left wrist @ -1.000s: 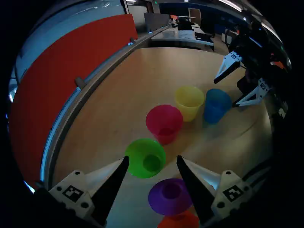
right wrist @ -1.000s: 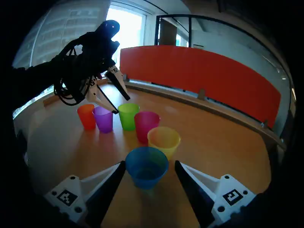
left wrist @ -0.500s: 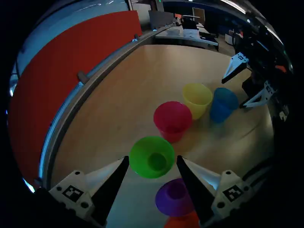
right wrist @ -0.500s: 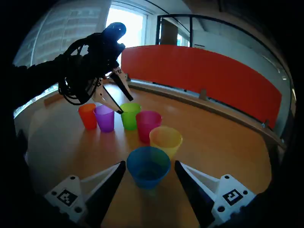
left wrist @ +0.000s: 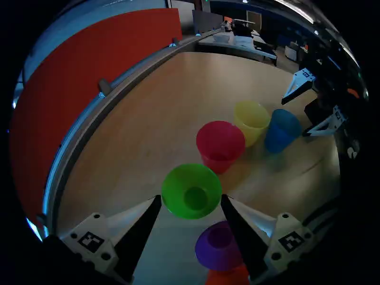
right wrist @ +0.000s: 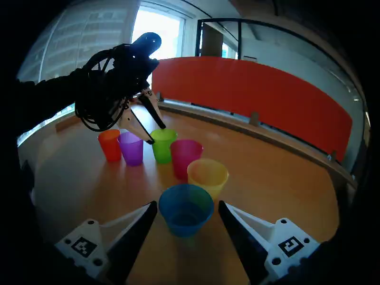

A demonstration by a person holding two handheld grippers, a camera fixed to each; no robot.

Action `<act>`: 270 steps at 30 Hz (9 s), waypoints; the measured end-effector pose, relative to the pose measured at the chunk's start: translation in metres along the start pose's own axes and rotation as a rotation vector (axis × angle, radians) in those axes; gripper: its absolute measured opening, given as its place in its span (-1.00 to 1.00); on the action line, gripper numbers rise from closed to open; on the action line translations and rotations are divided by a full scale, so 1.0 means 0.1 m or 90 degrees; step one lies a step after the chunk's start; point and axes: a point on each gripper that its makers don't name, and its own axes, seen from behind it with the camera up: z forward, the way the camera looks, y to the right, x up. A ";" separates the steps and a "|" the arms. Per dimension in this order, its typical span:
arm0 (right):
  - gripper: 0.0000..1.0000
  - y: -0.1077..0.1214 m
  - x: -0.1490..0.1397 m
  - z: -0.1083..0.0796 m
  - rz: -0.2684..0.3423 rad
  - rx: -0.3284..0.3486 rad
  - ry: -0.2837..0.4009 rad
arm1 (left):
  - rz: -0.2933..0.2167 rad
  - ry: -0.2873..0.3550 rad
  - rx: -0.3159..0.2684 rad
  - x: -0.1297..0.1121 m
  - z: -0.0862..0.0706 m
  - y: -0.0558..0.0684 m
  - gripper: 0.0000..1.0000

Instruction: Pour water

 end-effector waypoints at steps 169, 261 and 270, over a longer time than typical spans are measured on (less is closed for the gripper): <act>0.87 -0.03 -0.22 0.33 -0.007 -0.015 -0.024 | -0.251 0.402 0.307 -0.77 -2.32 0.81 0.79; 0.85 -1.16 1.25 0.03 -0.173 0.035 0.195 | -0.168 0.407 0.228 -0.55 -1.62 1.49 0.78; 0.85 -1.24 1.30 0.08 -0.219 0.044 0.192 | -0.157 0.402 0.219 -0.49 -1.55 1.53 0.78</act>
